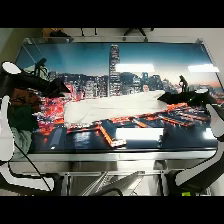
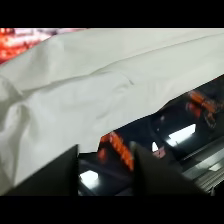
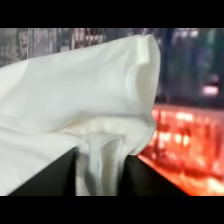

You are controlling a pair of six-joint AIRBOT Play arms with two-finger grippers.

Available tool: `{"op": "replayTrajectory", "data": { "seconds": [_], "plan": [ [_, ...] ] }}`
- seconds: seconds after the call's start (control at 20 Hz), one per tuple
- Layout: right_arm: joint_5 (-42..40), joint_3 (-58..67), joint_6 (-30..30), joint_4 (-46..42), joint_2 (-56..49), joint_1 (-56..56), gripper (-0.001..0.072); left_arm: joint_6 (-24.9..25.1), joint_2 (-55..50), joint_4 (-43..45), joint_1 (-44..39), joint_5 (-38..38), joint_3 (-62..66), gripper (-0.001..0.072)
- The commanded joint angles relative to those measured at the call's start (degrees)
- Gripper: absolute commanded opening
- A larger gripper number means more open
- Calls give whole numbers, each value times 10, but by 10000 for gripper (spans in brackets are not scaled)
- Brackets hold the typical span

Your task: Fold the shirts.

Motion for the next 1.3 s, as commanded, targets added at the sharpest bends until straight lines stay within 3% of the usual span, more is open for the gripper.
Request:
{"op": "replayTrajectory", "data": {
  "seconds": [0.0,0.2,0.5,0.65,0.9,1.1,1.25],
  "plan": [
    [8,2,-19,3,-10,30,36,0,-9,-1,-65,22,1,23],
    [74,44,2,2,23,31,16,0,-59,-1,-180,115,1,20],
    [268,144,84,3,147,11,17,-13,-172,-6,-377,317,3,20],
    [292,171,94,2,203,10,17,-16,-218,-75,-438,405,10,19],
    [292,178,101,3,253,11,17,-16,-291,-134,-459,324,152,19],
    [292,177,118,9,250,26,17,-16,-264,-136,-406,121,269,18],
    [269,173,133,40,236,86,17,-16,-164,-137,-314,-20,303,18]
  ]
}}
